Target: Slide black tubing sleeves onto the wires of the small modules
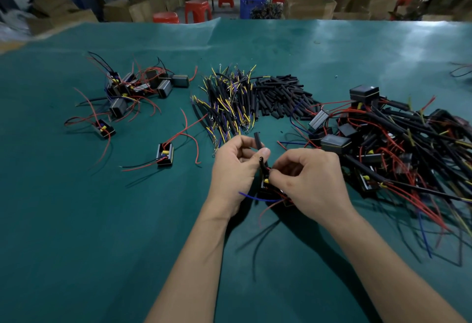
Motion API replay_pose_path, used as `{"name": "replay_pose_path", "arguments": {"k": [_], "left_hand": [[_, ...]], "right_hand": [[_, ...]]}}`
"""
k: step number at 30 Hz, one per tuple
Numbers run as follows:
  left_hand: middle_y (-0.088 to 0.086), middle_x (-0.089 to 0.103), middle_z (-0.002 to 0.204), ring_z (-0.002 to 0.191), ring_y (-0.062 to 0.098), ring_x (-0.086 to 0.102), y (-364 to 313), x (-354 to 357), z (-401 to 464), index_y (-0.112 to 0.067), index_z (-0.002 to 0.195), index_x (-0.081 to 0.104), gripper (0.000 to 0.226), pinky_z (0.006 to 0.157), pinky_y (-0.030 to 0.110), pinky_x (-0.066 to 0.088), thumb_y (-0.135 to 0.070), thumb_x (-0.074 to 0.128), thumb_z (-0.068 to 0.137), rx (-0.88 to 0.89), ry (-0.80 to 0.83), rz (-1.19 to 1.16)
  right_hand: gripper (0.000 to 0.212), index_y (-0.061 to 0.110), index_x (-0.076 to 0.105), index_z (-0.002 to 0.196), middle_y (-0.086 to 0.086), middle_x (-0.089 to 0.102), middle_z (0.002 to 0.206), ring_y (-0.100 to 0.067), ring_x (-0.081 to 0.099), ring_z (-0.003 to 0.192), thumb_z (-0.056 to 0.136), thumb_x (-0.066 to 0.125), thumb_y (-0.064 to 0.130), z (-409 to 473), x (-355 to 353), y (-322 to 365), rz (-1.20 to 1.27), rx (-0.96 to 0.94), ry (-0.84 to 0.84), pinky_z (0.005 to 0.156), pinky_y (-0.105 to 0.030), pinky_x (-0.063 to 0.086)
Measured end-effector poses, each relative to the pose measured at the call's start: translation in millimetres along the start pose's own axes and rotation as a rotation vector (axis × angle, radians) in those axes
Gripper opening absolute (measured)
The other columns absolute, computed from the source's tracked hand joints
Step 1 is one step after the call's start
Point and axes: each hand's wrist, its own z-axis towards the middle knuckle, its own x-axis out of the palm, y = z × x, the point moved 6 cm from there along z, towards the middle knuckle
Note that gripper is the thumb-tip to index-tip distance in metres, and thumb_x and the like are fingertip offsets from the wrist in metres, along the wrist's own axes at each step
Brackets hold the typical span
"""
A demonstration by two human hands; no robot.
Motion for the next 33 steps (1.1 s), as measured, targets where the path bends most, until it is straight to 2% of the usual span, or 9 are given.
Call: {"name": "replay_pose_path", "arguments": {"k": [4, 8, 12, 16, 22, 26, 30, 33], "left_hand": [[0.009, 0.06, 0.066, 0.053, 0.012, 0.056, -0.2, -0.2, 0.7, -0.012, 0.087, 0.06, 0.012, 0.052, 0.022, 0.046, -0.005, 0.068, 0.093, -0.009, -0.02, 0.003], [0.016, 0.06, 0.073, 0.056, 0.018, 0.047, -0.9, 0.7, 0.9, -0.014, 0.084, 0.056, 0.017, 0.053, 0.028, 0.041, -0.013, 0.059, 0.101, -0.007, -0.035, 0.02], [0.022, 0.06, 0.075, 0.057, 0.018, 0.05, -2.0, 0.0, 0.3, -0.012, 0.082, 0.053, 0.02, 0.056, 0.029, 0.043, -0.01, 0.059, 0.1, -0.02, -0.053, -0.013], [0.015, 0.062, 0.068, 0.04, 0.002, 0.044, -0.8, 0.3, 0.3, -0.01, 0.081, 0.053, 0.02, 0.044, 0.016, 0.039, -0.006, 0.061, 0.098, -0.015, -0.101, -0.031], [0.008, 0.065, 0.064, 0.038, 0.001, 0.047, 2.2, 1.5, 1.1, -0.01, 0.078, 0.056, 0.021, 0.042, 0.014, 0.041, -0.004, 0.063, 0.097, -0.036, -0.151, -0.087], [0.009, 0.066, 0.063, 0.037, 0.004, 0.047, 3.4, 2.2, 0.5, -0.012, 0.077, 0.057, 0.022, 0.042, 0.016, 0.042, -0.004, 0.064, 0.096, -0.05, -0.154, -0.082], [0.01, 0.065, 0.063, 0.037, 0.002, 0.048, 1.0, 4.2, -2.1, -0.012, 0.077, 0.06, 0.021, 0.041, 0.016, 0.042, -0.003, 0.066, 0.094, -0.029, -0.132, -0.046], [0.005, 0.067, 0.061, 0.042, 0.003, 0.054, -0.3, 4.7, -2.7, -0.016, 0.077, 0.065, 0.021, 0.045, 0.017, 0.045, -0.002, 0.069, 0.091, 0.007, -0.098, -0.019]], "right_hand": [[0.024, 0.021, 0.072, 0.063, 0.011, 0.062, 0.05, -0.009, 0.058, 0.048, 0.066, 0.063, 0.043, 0.1, -0.9, 3.7, -0.018, -0.038, -0.019, 0.057, -0.031, 0.052], [0.018, 0.017, 0.072, 0.064, 0.006, 0.062, 0.053, -0.015, 0.059, 0.052, 0.069, 0.065, 0.033, 0.0, 1.5, 8.0, -0.072, -0.071, -0.033, 0.06, -0.037, 0.053], [0.017, 0.016, 0.073, 0.066, 0.005, 0.063, 0.057, -0.017, 0.059, 0.055, 0.071, 0.066, 0.03, -1.7, 2.8, 7.8, -0.083, -0.078, -0.063, 0.062, -0.038, 0.053], [0.016, 0.016, 0.075, 0.07, 0.005, 0.066, 0.06, -0.018, 0.062, 0.058, 0.075, 0.068, 0.03, -2.8, 2.9, 5.4, -0.092, -0.074, -0.093, 0.066, -0.038, 0.055], [0.016, 0.016, 0.077, 0.073, 0.003, 0.07, 0.064, -0.02, 0.065, 0.062, 0.077, 0.069, 0.029, -3.0, 2.2, 4.2, -0.087, -0.09, -0.119, 0.068, -0.041, 0.055], [0.007, 0.016, 0.077, 0.072, 0.005, 0.07, 0.062, -0.016, 0.065, 0.06, 0.078, 0.076, 0.02, -2.6, 2.8, 2.5, -0.084, -0.092, -0.118, 0.067, -0.037, 0.055], [0.007, 0.018, 0.077, 0.069, 0.007, 0.07, 0.059, -0.009, 0.065, 0.057, 0.076, 0.078, 0.017, -2.5, 2.0, 1.1, -0.074, -0.078, -0.109, 0.064, -0.031, 0.054], [0.009, 0.02, 0.077, 0.066, 0.014, 0.066, 0.053, -0.002, 0.06, 0.052, 0.074, 0.08, 0.017, 3.3, 3.3, -3.8, -0.035, -0.036, -0.021, 0.058, -0.02, 0.047]]}}
